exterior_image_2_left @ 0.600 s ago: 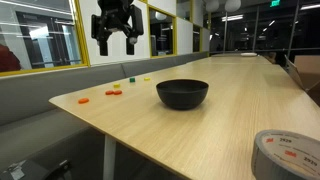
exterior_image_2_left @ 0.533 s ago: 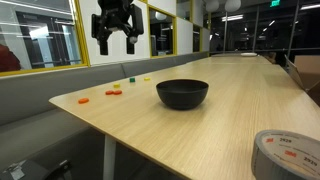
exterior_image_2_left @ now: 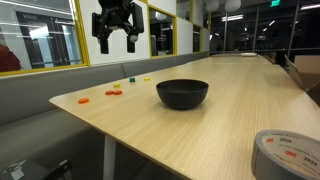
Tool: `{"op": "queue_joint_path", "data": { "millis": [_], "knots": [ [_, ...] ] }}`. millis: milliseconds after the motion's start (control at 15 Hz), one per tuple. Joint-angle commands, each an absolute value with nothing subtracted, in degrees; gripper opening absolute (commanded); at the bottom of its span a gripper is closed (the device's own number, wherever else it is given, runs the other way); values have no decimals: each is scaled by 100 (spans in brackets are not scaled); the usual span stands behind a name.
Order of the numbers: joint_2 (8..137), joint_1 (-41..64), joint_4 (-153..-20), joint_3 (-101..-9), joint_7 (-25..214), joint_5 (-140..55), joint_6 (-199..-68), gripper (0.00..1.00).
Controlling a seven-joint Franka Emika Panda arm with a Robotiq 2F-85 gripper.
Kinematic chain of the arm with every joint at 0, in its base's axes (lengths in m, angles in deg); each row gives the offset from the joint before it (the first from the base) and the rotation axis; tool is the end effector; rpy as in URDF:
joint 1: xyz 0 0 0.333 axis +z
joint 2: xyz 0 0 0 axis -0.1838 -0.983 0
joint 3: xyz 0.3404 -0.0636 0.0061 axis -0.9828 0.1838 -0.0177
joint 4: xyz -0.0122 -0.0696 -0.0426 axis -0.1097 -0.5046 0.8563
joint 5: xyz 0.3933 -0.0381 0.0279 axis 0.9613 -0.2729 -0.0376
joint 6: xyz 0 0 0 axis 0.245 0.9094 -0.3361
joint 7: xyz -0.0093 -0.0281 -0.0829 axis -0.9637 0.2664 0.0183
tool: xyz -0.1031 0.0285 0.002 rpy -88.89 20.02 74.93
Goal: Pick up the orange objects from the table and put them in the bowl
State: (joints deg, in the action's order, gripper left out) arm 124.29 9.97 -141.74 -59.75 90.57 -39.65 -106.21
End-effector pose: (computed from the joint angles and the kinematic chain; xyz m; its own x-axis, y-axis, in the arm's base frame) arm 0.3346 0.0012 0.4764 0.9958 -0.0148 -0.0902 -0.0134 -0.9998 0.0153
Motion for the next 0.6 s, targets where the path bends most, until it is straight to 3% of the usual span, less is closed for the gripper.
{"op": "queue_joint_path", "data": {
  "millis": [0, 533],
  "knots": [
    [12427, 1016, -14165, -5958, 9064, -3974, -10610, 100],
    [11957, 1437, -13923, -6112, 9127, -3078, -11985, 100]
  ]
}}
